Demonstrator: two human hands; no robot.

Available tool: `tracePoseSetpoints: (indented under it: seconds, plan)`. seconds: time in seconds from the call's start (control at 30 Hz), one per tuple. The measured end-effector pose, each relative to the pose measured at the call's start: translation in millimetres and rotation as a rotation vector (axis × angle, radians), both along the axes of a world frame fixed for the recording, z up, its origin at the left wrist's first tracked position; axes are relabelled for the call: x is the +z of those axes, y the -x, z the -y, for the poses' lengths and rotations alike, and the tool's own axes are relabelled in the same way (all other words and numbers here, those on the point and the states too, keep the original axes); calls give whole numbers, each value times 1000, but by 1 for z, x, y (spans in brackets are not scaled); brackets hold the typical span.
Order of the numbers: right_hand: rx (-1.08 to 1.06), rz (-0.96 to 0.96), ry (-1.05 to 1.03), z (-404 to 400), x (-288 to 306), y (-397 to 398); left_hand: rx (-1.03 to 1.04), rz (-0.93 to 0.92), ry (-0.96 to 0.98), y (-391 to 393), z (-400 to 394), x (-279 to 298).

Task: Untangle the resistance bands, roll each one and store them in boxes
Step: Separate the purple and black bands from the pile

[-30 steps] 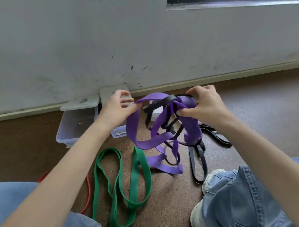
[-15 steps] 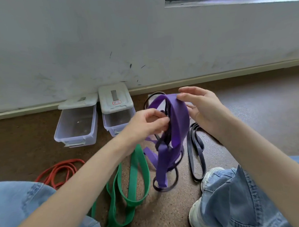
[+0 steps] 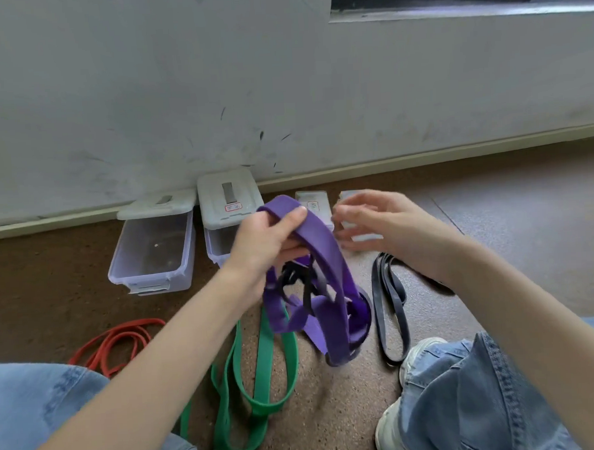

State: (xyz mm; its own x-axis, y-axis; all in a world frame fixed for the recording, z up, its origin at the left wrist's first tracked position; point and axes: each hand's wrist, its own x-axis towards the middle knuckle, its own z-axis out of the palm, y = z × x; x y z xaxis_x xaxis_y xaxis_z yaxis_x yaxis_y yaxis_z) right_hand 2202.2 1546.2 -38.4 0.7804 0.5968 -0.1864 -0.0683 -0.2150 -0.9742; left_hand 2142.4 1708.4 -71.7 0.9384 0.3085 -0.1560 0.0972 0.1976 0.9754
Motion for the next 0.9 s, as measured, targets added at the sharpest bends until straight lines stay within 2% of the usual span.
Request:
tracePoseSetpoints:
  seconds: [0.07, 0.1, 0.2, 0.27, 0.37, 0.47, 0.53, 0.57, 0.63, 0.67, 0.7, 0.77, 0.8, 0.83, 0.9]
  plan:
    - [203, 108, 208, -3, -5, 8, 18, 14, 122, -4, -4, 6]
    - [239, 189, 278, -7, -8, 11, 22, 25, 151, -5, -4, 9]
    - [184, 459, 448, -13, -11, 10, 15, 55, 133, -5, -2, 15]
    - [174, 437, 440, -11, -8, 6, 10, 67, 115, -6, -6, 16]
    - [62, 288, 191, -6, 2, 3, -133, -8, 47, -6, -15, 11]
    - [-73, 170, -65, -5, 8, 0, -473, -215, -421, 2, -13, -10]
    - [-182, 149, -112, -6, 8, -2, -621, -200, -680, 8, -4, -28]
    - [-234, 109, -141, -6, 9, -4, -613, -142, -844, 8, -3, -36]
    - [-341, -44, -270, -2, 15, -10, -465, -75, -1165, 6, -8, -44]
    - [-384, -111, -337, 1, 19, -14, -389, -89, -1198, 4, -15, -47]
    - [-405, -158, -375, 3, 23, -16, -388, -115, -1116, 2, -21, -48]
    - [-363, -226, -372, 2, 24, -14, -557, -142, -741, 0, -25, -44]
    - [-323, -240, -341, -1, 22, -11, -601, -118, -618, 1, -21, -40]
    - [-279, -230, -290, -4, 19, -8, -600, -95, -565, 0, -14, -38]
    - [-163, -117, -114, -6, 19, -2, -484, -25, -621, -3, -1, -42]
